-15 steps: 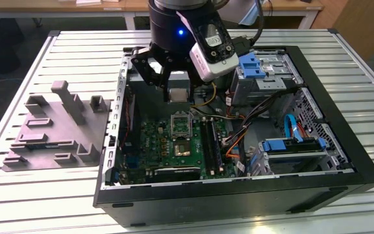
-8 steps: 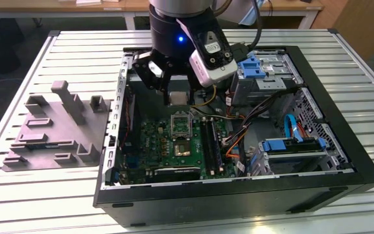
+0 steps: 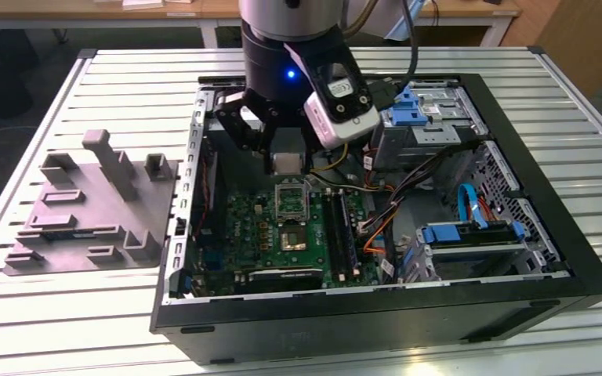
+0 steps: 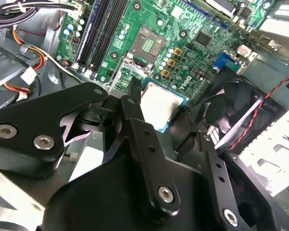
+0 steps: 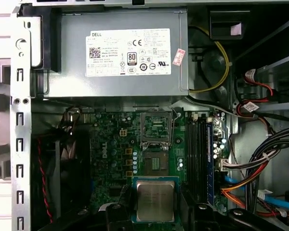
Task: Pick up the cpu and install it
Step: 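Place the cpu into insertion slot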
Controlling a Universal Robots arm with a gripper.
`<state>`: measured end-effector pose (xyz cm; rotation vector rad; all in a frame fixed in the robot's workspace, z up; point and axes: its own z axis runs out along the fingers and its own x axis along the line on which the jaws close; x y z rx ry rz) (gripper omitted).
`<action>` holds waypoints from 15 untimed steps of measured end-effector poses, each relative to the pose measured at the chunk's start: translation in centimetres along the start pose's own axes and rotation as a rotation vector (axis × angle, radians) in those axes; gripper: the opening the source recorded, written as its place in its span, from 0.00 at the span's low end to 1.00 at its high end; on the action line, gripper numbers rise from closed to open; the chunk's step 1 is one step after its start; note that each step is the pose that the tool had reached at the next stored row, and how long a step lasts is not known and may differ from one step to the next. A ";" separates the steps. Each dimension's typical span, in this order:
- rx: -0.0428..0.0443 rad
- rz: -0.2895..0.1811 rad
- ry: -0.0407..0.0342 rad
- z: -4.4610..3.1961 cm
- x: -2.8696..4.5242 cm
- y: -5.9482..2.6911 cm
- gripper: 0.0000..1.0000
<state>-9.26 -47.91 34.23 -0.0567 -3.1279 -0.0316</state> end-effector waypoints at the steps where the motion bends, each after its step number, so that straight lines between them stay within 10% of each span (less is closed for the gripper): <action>1: -0.0001 0.000 0.0000 0.15 0.00 0.00 0.47; 15: 0.0006 -0.040 0.0025 2.10 -0.20 -0.04 0.47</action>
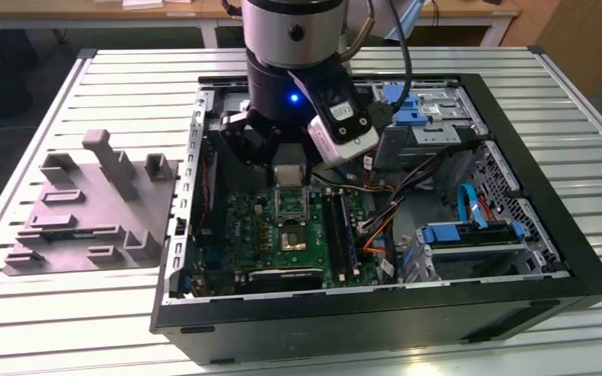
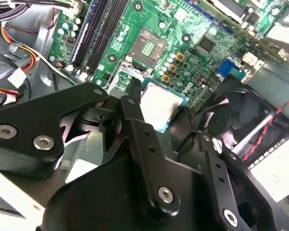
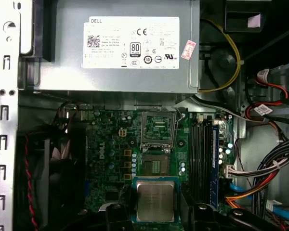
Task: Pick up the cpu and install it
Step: 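Place the cpu into insertion slot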
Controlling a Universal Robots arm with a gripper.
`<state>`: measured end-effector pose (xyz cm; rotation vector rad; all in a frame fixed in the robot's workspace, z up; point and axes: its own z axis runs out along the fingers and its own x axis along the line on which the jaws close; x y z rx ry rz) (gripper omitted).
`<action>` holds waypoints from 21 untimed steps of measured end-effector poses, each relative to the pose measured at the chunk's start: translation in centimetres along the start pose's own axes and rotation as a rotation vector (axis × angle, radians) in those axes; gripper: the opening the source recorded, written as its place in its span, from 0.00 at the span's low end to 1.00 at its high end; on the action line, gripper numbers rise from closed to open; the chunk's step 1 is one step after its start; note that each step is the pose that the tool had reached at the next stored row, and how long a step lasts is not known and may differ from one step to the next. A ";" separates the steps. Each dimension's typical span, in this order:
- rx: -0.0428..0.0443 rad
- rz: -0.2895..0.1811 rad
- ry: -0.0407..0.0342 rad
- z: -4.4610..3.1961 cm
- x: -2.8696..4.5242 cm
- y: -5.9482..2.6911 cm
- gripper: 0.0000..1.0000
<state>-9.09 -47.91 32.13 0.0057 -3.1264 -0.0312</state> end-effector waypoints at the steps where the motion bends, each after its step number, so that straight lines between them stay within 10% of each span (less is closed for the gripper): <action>1: 0.0001 0.000 0.0001 0.17 -0.16 0.00 0.47; 21: -0.0002 0.000 0.0000 1.28 -0.42 -0.03 0.47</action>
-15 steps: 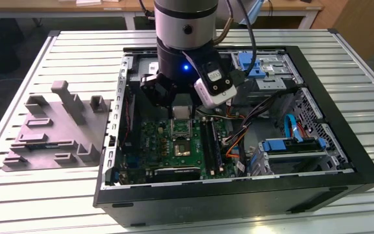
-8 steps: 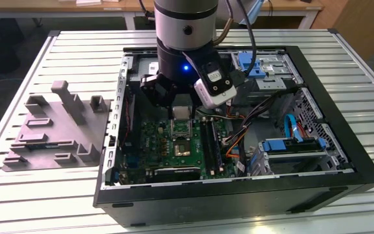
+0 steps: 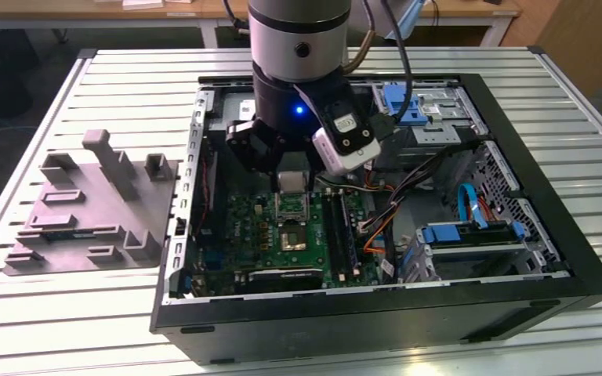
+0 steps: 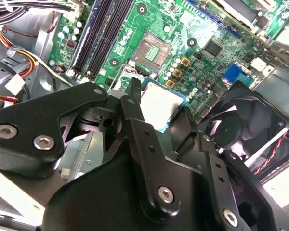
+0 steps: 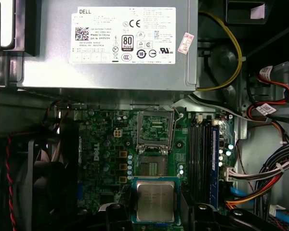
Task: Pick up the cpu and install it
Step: 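Place the cpu into insertion slot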
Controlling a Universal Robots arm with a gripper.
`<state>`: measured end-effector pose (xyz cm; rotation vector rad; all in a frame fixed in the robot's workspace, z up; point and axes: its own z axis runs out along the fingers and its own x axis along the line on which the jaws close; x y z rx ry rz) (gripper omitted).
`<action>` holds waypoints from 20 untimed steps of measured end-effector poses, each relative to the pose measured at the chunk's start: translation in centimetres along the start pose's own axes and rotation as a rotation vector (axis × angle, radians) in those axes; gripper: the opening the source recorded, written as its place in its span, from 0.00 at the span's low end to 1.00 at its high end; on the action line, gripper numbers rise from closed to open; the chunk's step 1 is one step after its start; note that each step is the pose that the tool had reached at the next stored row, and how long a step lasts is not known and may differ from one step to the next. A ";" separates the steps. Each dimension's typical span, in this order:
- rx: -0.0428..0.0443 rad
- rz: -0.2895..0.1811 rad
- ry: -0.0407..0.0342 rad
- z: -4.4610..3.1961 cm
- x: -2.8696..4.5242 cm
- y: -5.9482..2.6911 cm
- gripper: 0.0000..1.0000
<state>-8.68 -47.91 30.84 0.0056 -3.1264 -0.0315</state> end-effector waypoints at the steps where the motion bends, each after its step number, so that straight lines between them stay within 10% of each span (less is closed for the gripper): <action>1: 0.0001 0.000 0.0001 0.06 0.00 0.00 0.47; 20: 0.0003 0.000 0.0001 2.06 -0.03 -0.04 0.47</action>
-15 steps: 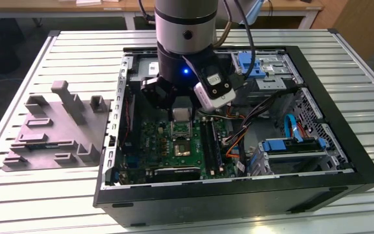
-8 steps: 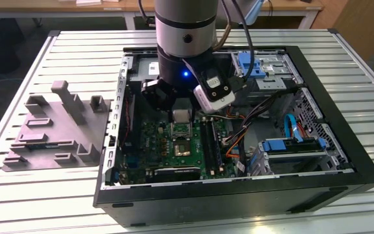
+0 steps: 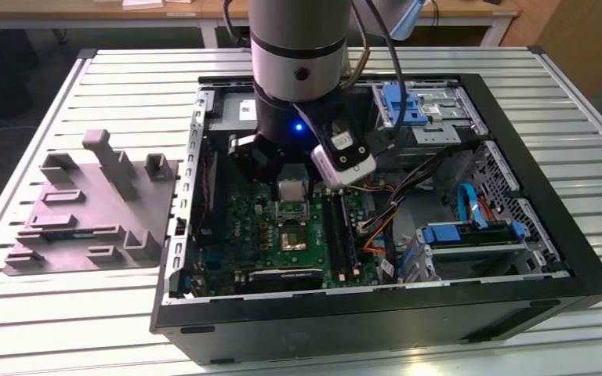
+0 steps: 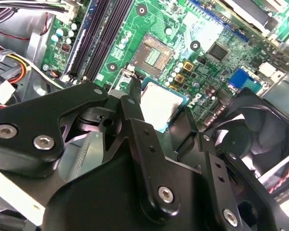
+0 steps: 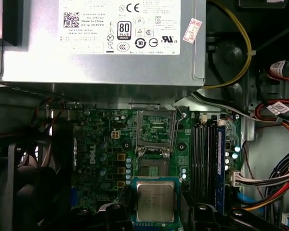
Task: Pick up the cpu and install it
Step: 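Place the cpu into insertion slot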
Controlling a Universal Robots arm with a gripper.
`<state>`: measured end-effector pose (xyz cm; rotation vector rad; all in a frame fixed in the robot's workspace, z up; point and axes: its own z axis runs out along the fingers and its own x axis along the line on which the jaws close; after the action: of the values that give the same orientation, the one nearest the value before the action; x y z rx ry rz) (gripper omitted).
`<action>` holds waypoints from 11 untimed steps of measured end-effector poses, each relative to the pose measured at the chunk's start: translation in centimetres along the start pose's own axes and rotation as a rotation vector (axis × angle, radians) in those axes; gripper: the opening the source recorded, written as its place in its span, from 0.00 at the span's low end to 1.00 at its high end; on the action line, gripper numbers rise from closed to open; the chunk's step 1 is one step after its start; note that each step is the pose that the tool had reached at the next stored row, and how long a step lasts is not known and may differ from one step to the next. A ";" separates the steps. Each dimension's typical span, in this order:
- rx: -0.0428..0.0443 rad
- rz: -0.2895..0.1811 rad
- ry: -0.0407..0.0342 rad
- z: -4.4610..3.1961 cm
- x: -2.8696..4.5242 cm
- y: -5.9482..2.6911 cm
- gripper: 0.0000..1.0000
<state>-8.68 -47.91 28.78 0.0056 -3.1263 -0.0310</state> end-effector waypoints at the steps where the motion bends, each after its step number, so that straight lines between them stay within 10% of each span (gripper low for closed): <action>1: 0.0000 0.000 0.0000 0.14 0.00 0.00 0.47; 11: 0.0000 0.000 0.0000 0.89 -0.01 -0.02 0.47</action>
<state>-8.68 -47.91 27.88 0.0056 -3.1263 -0.0311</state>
